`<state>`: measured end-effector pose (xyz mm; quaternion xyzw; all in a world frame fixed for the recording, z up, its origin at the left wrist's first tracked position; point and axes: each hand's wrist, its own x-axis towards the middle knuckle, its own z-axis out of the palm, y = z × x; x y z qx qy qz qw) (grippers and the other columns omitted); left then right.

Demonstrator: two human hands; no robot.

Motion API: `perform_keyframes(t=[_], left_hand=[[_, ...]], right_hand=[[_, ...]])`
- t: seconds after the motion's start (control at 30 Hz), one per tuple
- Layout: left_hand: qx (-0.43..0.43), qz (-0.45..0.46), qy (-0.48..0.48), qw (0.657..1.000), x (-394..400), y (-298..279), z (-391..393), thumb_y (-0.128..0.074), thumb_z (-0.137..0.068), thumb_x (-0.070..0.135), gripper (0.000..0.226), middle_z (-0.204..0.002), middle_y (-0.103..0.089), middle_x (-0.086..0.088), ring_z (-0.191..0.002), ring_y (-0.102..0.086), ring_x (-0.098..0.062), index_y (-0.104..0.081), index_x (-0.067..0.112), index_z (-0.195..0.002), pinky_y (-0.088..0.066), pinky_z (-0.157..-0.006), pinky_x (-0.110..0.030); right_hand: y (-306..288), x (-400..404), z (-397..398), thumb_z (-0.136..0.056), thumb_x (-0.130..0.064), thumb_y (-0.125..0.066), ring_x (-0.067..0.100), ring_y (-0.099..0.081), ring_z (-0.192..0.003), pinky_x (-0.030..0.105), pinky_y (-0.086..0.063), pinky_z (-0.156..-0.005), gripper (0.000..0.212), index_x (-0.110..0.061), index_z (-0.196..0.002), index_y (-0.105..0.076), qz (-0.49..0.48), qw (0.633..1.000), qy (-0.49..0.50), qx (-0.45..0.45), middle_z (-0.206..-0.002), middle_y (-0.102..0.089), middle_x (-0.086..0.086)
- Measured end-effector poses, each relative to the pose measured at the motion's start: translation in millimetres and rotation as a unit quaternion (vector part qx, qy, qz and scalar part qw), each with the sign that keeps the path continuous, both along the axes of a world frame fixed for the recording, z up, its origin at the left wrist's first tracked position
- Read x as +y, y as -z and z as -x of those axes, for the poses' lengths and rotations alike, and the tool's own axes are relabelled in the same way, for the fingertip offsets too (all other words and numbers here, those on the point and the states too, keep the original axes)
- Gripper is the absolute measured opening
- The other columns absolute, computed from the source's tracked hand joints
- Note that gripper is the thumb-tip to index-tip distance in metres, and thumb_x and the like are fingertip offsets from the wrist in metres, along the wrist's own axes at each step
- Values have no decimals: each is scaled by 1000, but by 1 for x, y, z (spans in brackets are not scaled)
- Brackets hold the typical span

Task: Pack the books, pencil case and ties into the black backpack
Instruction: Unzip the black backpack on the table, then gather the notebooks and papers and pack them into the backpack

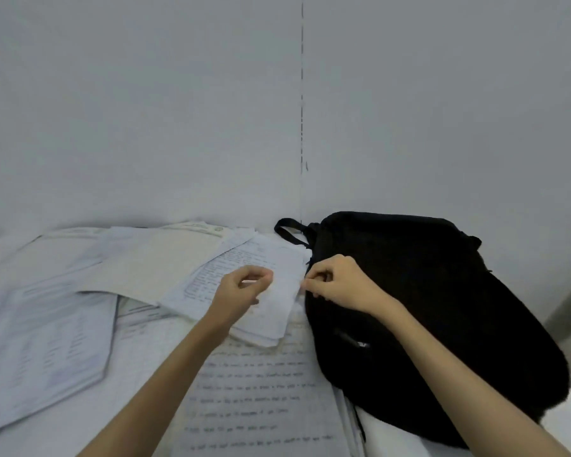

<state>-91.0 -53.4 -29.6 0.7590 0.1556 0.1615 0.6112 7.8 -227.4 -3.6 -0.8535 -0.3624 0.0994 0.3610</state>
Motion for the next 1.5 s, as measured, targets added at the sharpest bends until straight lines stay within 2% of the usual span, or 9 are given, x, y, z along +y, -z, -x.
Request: perform_keyframes(t=[0.27, 0.43, 0.57, 0.8, 1.07, 1.2, 1.3, 1.4, 1.5], left_hand=[[-13, 163, -381, 910, 140, 18, 88, -61, -89, 10, 42, -130, -48, -13, -114, -50, -27, -45, 7, -128, -41, -85, -32], [3, 253, -285, 925, 172, 27, 91, -53, -92, 2, 47, -126, -54, -26, -101, -55, -27, -37, -12, -135, -43, -67, -5], [-46, 345, -211, 914, 193, 17, 83, -52, -92, -1, 53, -125, -57, -26, -80, -62, -16, -33, -6, -141, -48, -95, -33], [-67, 31, 3, 997, 194, -12, 62, -59, -88, 3, 42, -108, -58, 6, -98, -59, -13, -45, 24, -121, -48, -82, -23], [88, -207, 344, 912, 171, -14, 16, -68, -82, 47, 51, -143, -30, 6, -131, -27, -11, -47, 46, -128, -26, -112, -32], [131, -109, 267, 949, 175, -2, -7, -52, -86, 59, 49, -133, -49, 4, -125, -45, -16, -58, 29, -125, -37, -105, -33], [154, -242, 135, 948, 179, 7, -22, -48, -94, 47, 41, -131, -56, -4, -117, -53, -22, -56, 19, -123, -42, -99, -34], [152, -201, 112, 961, 177, 7, -29, -56, -93, 35, 41, -129, -55, -11, -105, -54, -19, -51, 13, -127, -42, -82, -23], [165, -148, 113, 969, 174, 6, -40, -64, -89, 30, 52, -126, -56, -12, -108, -58, -25, -41, 10, -131, -48, -88, -30]], right_hand=[[18, 165, 50, -89, -26, -60, 19, -60, -80, 29, -47, -71, 21, -9, -91, -70, 31, 996, -88, -3, -92, -70, 6], [37, 218, 63, -92, -30, -54, 22, -43, -119, 29, -38, -92, 33, -18, -123, -57, 96, 993, -47, -48, -125, -53, 4], [50, 224, 73, -94, -31, -52, 18, -38, -125, 27, -34, -100, 35, -21, -127, -56, 57, 998, -4, -34, -133, -50, -4], [35, 206, 75, -95, -34, -52, 16, -62, -104, 21, -50, -86, 35, -9, -112, -68, -106, 980, 79, 146, -121, -65, 0], [-5, 142, 45, -81, -70, -39, 25, -66, -94, 46, -54, -83, 65, -18, -108, -68, -333, 869, 212, 298, -100, -71, 6], [4, 117, 40, -90, -49, -53, 24, -65, -94, 32, -52, -64, 44, -11, -108, -68, -271, 872, 301, 276, -98, -71, 10], [23, 104, 36, -89, -20, -62, 25, -60, -95, 32, -49, -69, 28, -4, -112, -62, -136, 892, 377, 209, -103, -66, 11], [36, 98, 32, -88, -18, -64, 23, -57, -108, 27, -46, -81, 45, -5, -129, -51, 17, 910, 377, 171, -121, -60, 11], [44, 103, 31, -88, -24, -61, 18, -59, -89, 29, -52, -76, 27, -10, -110, -55, 185, 916, 343, 92, -104, -62, 5]])
